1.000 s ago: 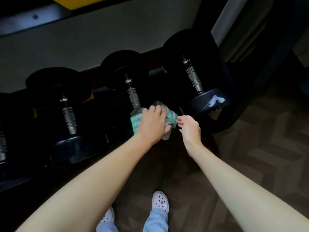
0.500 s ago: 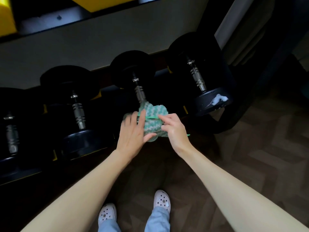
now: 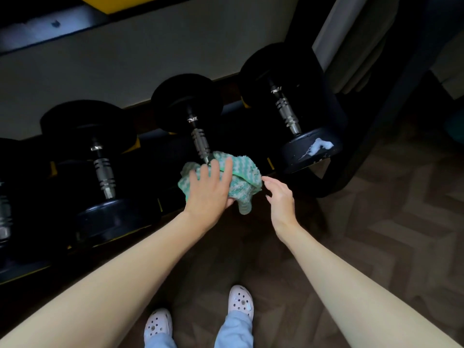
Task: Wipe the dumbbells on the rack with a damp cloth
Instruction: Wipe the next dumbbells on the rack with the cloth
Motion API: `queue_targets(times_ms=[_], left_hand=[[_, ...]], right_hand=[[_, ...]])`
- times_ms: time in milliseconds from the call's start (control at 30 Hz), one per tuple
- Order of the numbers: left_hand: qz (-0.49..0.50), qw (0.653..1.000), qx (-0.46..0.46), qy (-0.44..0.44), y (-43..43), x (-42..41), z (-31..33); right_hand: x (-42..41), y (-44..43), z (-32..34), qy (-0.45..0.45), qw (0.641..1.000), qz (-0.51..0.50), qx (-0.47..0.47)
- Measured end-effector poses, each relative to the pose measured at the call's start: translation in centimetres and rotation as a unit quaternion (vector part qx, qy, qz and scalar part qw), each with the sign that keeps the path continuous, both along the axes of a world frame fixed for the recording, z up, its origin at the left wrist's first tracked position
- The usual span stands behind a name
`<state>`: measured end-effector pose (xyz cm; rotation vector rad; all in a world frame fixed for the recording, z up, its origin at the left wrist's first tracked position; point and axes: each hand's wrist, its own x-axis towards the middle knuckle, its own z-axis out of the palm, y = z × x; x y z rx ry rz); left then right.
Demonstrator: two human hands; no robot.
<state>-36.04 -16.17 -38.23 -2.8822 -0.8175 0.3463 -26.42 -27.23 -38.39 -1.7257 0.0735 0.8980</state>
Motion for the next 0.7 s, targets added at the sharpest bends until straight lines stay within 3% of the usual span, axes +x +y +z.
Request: queue_targets(times_ms=[100, 200, 367, 700], left_hand=[[-0.039, 0.998, -0.015, 0.057, -0.8, 3.1, 0.0], [-0.064, 0.990, 0.033, 0.120, -1.7, 6.7, -0.4], [-0.154, 0.938, 0.096, 0.295, -3.4, 9.2, -1.7], [-0.252, 0.925, 0.022, 0.282, -4.1, 6.5, -0.8]], right_hand=[[1.1, 0.0, 0.1, 0.067, 0.997, -0.044, 0.001], [2.4, -0.5, 0.4, 0.107, 0.992, -0.064, -0.007], [4.3, -2.1, 0.2, 0.109, 0.992, -0.052, -0.019], [2.9, -2.5, 0.8, 0.147, 0.989, -0.004, -0.022]])
